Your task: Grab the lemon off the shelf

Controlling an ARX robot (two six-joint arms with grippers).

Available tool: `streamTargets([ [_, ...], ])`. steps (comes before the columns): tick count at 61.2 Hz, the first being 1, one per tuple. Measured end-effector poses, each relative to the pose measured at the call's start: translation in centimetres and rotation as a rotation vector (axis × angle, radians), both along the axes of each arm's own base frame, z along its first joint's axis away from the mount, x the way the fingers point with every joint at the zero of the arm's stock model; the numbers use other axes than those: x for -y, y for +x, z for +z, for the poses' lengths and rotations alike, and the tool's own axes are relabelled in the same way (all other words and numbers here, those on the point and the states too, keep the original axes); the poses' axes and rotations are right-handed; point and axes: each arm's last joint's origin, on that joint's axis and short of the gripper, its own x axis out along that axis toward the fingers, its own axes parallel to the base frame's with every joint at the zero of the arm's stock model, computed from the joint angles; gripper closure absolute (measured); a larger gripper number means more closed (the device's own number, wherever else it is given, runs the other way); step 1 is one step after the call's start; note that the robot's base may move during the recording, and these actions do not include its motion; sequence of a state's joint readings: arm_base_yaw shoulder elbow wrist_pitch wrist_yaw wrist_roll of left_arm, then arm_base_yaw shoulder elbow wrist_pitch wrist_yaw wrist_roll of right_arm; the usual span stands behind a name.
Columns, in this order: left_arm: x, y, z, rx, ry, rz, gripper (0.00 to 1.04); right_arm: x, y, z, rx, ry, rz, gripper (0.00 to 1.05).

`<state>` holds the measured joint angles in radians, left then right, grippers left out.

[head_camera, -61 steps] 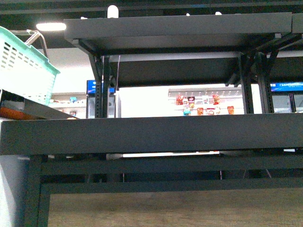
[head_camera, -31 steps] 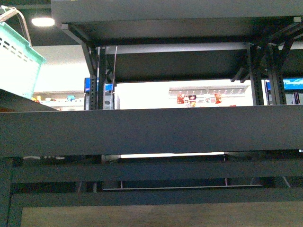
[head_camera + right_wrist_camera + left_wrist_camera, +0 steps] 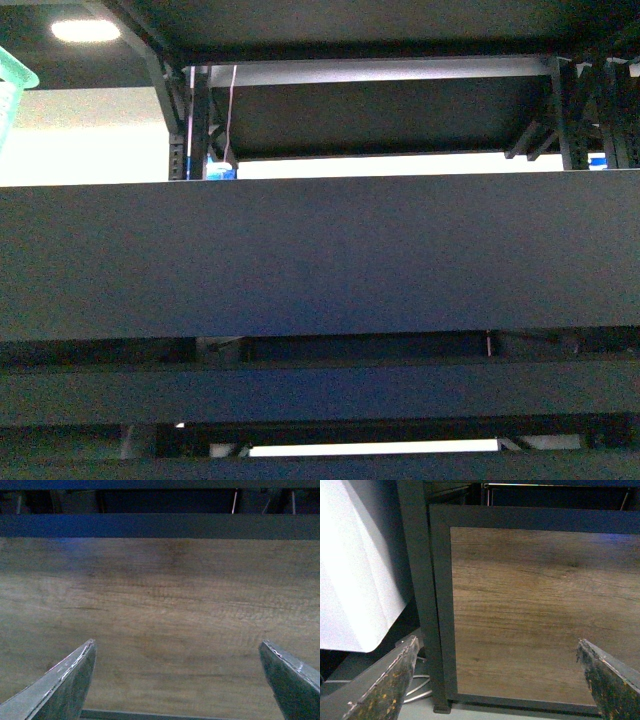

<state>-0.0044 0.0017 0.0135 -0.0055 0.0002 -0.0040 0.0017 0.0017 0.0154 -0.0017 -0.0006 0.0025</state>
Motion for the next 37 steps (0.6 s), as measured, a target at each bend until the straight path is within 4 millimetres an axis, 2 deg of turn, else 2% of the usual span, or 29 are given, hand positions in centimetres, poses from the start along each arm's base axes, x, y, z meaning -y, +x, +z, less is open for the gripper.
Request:
streamTargets([
  [37,0.00,0.00,0.00,0.000,0.000,0.000,0.08,0.00,0.00,0.00,0.000,0.000,0.000,0.07],
])
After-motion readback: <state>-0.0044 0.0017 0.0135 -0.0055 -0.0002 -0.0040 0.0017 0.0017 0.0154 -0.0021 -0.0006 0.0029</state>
